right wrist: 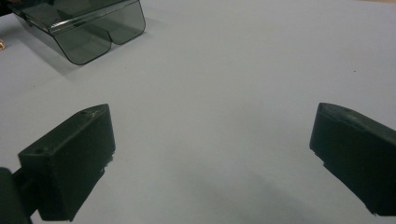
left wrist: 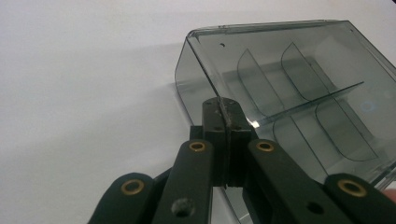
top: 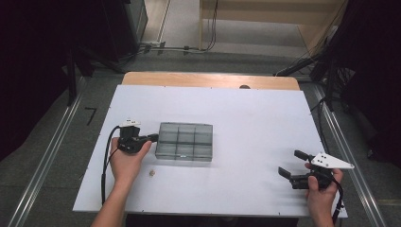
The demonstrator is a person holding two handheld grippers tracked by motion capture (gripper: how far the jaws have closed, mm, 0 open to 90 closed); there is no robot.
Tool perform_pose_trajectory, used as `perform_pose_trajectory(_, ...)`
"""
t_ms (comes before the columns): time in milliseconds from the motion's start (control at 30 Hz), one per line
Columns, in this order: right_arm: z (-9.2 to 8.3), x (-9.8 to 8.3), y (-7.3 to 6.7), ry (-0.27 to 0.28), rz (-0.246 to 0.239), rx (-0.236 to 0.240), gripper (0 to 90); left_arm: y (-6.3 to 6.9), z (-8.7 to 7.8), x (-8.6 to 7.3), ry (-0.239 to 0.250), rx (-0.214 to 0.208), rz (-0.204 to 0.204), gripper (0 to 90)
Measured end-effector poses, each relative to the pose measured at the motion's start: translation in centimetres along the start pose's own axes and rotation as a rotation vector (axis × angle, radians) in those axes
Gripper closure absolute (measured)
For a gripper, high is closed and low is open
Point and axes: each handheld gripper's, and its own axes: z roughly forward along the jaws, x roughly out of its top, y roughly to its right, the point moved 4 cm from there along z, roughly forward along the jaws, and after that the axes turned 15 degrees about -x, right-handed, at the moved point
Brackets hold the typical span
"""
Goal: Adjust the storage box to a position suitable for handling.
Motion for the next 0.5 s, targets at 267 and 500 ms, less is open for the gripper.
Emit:
perform_pose_trajectory(267, 0.0, 0.0, -0.1, -0.004, -0.006, 0.003, 0.0, 0.7, 0.6, 0.0, -0.009, -0.013, 0.009, 90.0)
perform_pose_trajectory(500, 0.0, 0.0, -0.1, -0.007, -0.004, 0.004, 0.0, 1.4, 1.2, 0.0, -0.015, -0.024, 0.01, 90.0)
